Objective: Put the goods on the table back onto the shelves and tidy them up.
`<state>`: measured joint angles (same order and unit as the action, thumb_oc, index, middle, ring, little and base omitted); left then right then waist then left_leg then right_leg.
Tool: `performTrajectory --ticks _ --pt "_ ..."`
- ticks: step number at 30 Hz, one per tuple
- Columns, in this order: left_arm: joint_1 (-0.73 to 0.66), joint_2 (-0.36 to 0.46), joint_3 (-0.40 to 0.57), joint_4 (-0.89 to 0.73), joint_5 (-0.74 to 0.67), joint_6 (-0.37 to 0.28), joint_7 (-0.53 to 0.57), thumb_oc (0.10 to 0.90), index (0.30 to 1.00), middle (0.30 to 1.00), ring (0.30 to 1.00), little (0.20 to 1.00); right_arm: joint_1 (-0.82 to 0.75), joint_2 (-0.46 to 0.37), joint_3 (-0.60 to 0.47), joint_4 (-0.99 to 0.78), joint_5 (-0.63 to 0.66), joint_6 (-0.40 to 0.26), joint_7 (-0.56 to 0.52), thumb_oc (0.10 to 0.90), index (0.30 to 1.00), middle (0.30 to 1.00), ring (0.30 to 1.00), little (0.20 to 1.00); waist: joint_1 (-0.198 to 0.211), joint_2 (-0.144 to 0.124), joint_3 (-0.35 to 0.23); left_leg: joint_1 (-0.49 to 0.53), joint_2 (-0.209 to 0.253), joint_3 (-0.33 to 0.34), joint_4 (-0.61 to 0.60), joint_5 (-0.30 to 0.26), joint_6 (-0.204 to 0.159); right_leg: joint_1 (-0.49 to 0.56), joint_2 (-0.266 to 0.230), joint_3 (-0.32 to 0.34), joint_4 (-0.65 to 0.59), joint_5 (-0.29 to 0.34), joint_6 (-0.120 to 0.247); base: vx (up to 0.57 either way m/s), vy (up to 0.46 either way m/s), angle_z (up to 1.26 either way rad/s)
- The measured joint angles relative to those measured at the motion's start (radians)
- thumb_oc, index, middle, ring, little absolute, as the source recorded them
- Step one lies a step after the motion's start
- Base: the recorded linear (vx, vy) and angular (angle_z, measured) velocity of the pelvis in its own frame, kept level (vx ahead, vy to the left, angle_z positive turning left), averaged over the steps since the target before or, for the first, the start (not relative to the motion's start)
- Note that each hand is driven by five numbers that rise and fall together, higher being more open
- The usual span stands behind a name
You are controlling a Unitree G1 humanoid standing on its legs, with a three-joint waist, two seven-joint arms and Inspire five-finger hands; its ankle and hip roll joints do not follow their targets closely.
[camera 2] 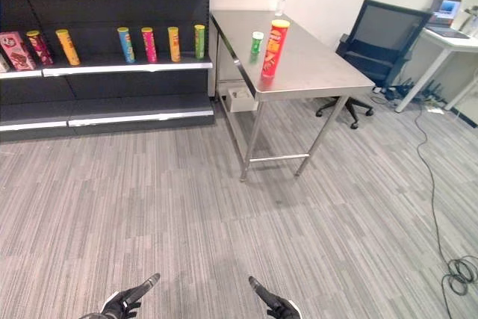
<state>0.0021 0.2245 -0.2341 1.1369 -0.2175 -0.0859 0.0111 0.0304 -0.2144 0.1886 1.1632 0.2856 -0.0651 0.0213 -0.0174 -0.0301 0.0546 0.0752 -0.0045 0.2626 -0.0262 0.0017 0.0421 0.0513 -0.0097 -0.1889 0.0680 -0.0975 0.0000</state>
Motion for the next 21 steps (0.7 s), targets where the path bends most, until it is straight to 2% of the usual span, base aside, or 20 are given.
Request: performTrajectory --ticks 2,7,16,21 --pt "-0.002 -0.003 0.0 0.0 0.0 0.0 0.0 0.8 0.9 0.9 0.9 0.9 0.007 0.0 0.0 0.0 0.0 0.0 0.0 0.8 0.9 0.9 0.9 0.9 0.0 0.001 0.0 0.009 0.001 0.0 -0.008 0.0 0.0 0.019 0.006 0.0 -0.032 0.017 -0.01 0.0 -0.015 -0.04" --pt "0.0 -0.006 0.002 0.001 0.003 0.0 0.002 0.8 0.9 0.9 0.9 0.9 0.016 -0.012 0.002 0.0 0.0 0.001 0.0 0.8 0.9 0.9 0.9 0.9 0.001 0.024 0.018 0.017 0.0 -0.005 -0.017 0.0 -0.001 0.072 0.016 0.0 -0.115 0.062 -0.013 0.0 0.0 0.0" --pt "0.01 -0.006 0.002 0.005 0.003 0.0 0.002 0.8 0.9 0.9 0.9 0.9 -0.005 -0.014 0.024 -0.001 -0.005 0.0 0.0 0.8 0.9 0.9 0.9 0.9 0.004 0.002 0.028 0.048 0.0 -0.034 -0.05 0.013 -0.02 0.112 0.028 -0.007 -0.159 0.069 -0.015 0.0 -0.02 0.05" --pt "0.01 -0.005 0.003 0.022 0.003 0.0 0.002 0.8 0.9 0.9 0.9 0.9 -0.004 -0.014 0.041 0.0 -0.014 0.0 0.001 0.8 0.9 0.9 0.9 0.9 0.003 0.001 0.028 0.046 0.0 -0.041 -0.05 0.014 -0.02 0.112 0.028 -0.017 -0.159 0.069 -0.015 0.0 -0.032 0.05"
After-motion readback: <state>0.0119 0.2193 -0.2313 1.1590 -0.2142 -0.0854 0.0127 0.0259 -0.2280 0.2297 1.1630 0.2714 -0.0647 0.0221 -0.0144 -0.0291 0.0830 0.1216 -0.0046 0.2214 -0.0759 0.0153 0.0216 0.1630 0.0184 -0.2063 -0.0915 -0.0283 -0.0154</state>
